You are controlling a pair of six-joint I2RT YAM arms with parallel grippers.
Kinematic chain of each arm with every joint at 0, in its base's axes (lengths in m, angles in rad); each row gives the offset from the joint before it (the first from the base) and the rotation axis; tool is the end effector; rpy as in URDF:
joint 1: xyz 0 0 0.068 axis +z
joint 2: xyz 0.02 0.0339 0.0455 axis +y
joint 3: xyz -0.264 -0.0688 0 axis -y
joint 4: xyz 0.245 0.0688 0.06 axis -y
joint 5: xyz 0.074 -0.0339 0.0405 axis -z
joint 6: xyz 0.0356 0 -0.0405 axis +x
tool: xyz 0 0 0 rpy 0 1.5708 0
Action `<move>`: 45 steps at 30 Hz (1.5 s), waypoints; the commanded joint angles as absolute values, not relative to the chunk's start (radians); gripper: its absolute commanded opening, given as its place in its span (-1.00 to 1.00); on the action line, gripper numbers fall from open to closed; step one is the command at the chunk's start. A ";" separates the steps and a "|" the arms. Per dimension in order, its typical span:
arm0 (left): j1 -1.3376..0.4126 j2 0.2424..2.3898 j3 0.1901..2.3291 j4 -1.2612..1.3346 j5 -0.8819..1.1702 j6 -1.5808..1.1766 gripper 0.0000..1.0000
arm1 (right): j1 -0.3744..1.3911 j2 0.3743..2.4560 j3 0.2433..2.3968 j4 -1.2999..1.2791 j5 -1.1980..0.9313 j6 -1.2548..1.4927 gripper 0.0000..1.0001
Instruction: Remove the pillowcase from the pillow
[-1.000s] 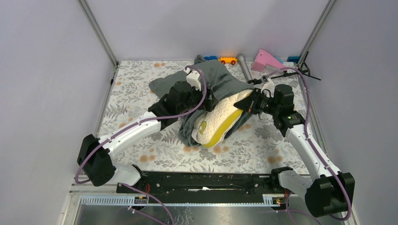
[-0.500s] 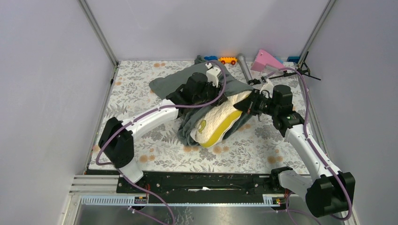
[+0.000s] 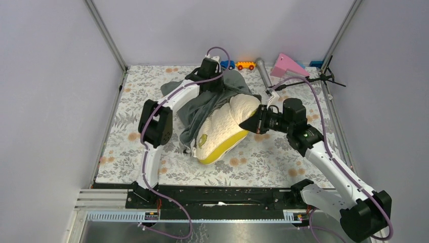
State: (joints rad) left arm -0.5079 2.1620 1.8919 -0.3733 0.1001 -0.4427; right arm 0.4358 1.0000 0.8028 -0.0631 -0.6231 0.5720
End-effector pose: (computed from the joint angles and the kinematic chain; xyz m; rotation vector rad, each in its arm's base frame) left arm 0.4411 -0.2496 0.2595 0.1317 2.2815 -0.6245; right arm 0.1987 0.1154 0.3200 -0.3430 1.9455 1.2524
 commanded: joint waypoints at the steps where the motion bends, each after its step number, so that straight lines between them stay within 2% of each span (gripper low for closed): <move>1: -0.454 2.227 1.919 -0.421 -0.055 -0.461 -0.60 | 0.457 0.920 0.871 -0.058 -0.752 0.564 -1.00; 7: -0.439 2.231 1.877 -0.469 -0.155 -0.446 -0.59 | 0.456 0.875 0.891 0.077 -0.708 0.629 -1.00; 9: -0.461 2.160 1.835 -0.462 -0.170 -0.417 -0.44 | 0.456 0.877 0.891 0.081 -0.640 0.641 -1.00; 14: -0.574 1.845 1.626 -0.351 -0.207 -0.345 0.26 | 0.456 0.959 0.899 0.069 -0.533 0.656 -1.00; 18: -0.644 1.625 1.488 -0.316 -0.190 -0.351 0.58 | 0.456 1.004 0.897 0.077 -0.454 0.661 -0.99; 23: -0.729 1.400 1.311 -0.326 -0.184 -0.381 0.72 | 0.457 1.021 0.890 0.081 -0.319 0.662 -0.91; 28: -0.788 1.242 1.156 -0.314 -0.074 -0.410 0.83 | 0.455 1.035 0.886 0.081 -0.233 0.646 -0.79; 31: -0.802 1.182 1.064 -0.320 -0.121 -0.449 0.84 | 0.455 1.059 0.954 -0.026 -0.144 0.574 -0.75; 33: -0.800 1.163 1.003 -0.324 -0.204 -0.479 0.85 | 0.453 1.078 1.012 -0.142 0.006 0.544 -0.73; 35: -0.787 1.165 0.964 -0.350 -0.287 -0.517 0.85 | 0.447 1.092 1.049 -0.251 0.261 0.598 -0.54; 36: -0.777 1.168 0.945 -0.349 -0.304 -0.534 0.85 | 0.443 1.093 1.052 -0.283 0.359 0.609 0.05; 37: -0.762 1.168 0.924 -0.340 -0.305 -0.546 0.85 | 0.442 1.088 1.048 -0.281 0.356 0.581 0.64; 38: -0.749 1.167 0.902 -0.321 -0.296 -0.555 0.85 | 0.442 1.084 1.046 -0.274 0.314 0.540 0.91; 39: -0.738 1.167 0.881 -0.297 -0.282 -0.560 0.85 | 0.442 1.081 1.048 -0.273 0.268 0.515 0.98; 42: -0.723 1.184 0.829 -0.217 -0.242 -0.564 0.84 | 0.446 1.072 1.054 -0.282 0.132 0.473 0.99; 45: -0.722 1.218 0.814 -0.173 -0.204 -0.563 0.83 | 0.478 1.080 1.092 -0.363 0.141 0.438 0.99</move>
State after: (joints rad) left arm -0.7231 1.1973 0.8268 -0.3134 -0.2337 -0.5381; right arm 0.4427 1.0946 1.0042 -0.3084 0.1394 0.5240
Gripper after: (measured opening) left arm 0.919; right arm 0.993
